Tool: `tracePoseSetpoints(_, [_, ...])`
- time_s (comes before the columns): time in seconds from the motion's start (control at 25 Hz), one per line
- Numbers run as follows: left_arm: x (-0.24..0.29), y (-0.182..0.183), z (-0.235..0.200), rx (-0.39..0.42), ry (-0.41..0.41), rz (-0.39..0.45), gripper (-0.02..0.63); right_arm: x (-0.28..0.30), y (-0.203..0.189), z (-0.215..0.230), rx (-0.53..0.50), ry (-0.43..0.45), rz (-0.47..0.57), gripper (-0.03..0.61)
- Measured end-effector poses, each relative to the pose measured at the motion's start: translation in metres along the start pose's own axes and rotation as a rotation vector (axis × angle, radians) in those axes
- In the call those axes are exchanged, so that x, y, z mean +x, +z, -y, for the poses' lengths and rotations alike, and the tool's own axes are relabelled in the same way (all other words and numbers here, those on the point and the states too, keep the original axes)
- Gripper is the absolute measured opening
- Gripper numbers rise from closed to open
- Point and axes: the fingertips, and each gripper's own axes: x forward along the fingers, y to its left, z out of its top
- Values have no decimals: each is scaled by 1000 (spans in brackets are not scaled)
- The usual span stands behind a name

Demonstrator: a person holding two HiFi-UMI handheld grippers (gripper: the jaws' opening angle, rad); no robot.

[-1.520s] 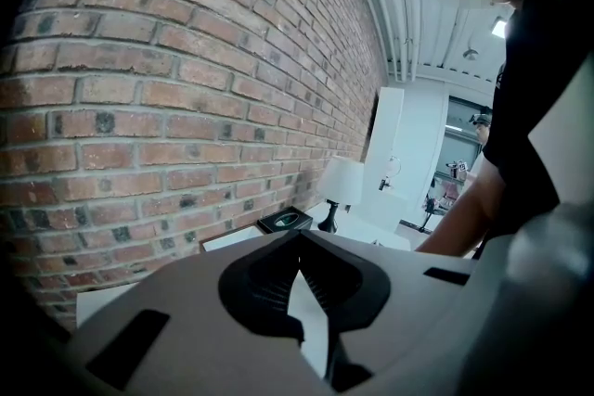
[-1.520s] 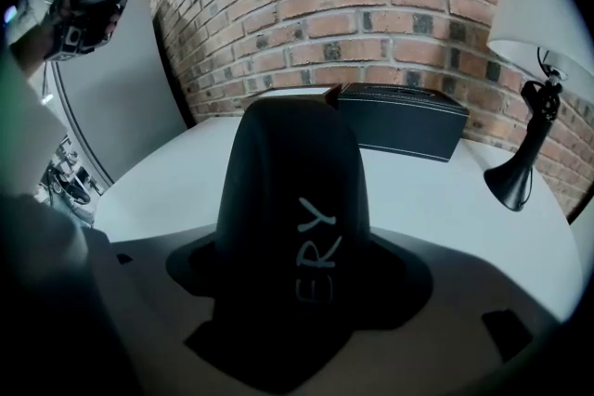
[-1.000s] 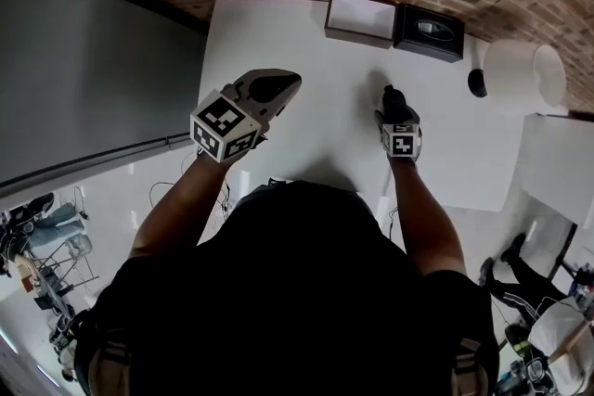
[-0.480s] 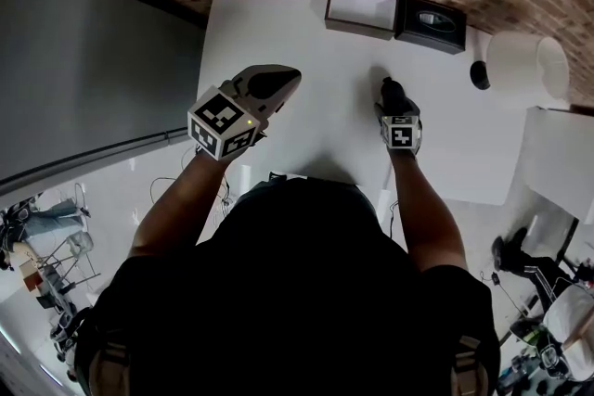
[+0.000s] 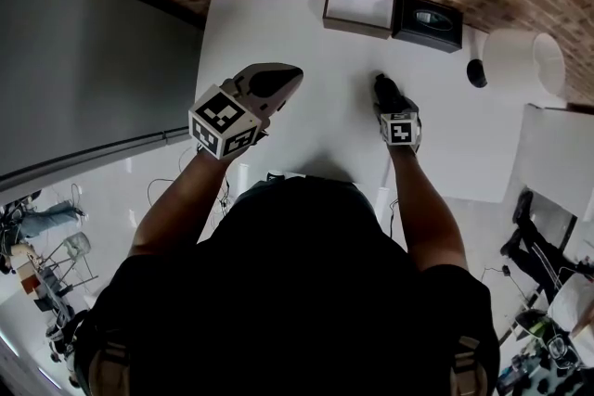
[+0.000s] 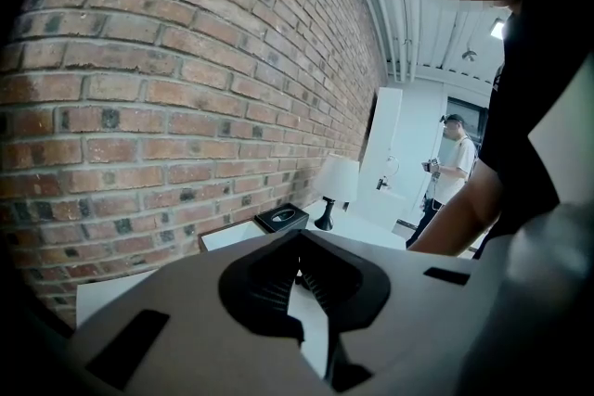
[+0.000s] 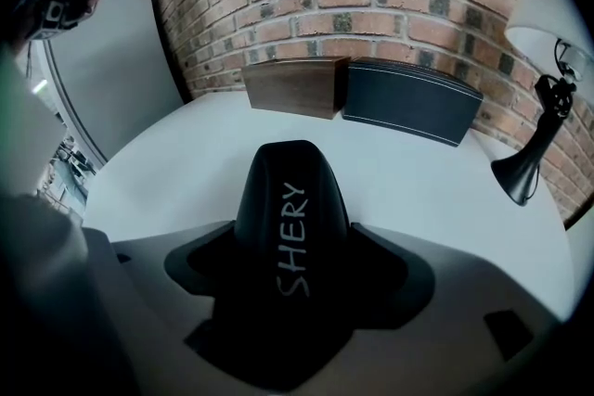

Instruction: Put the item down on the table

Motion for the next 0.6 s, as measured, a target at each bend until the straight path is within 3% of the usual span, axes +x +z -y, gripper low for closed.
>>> tracePoseSetpoints(0.6, [-6,1,-1,-9,-16,14,15,-12,5,4,11,-16,37,383])
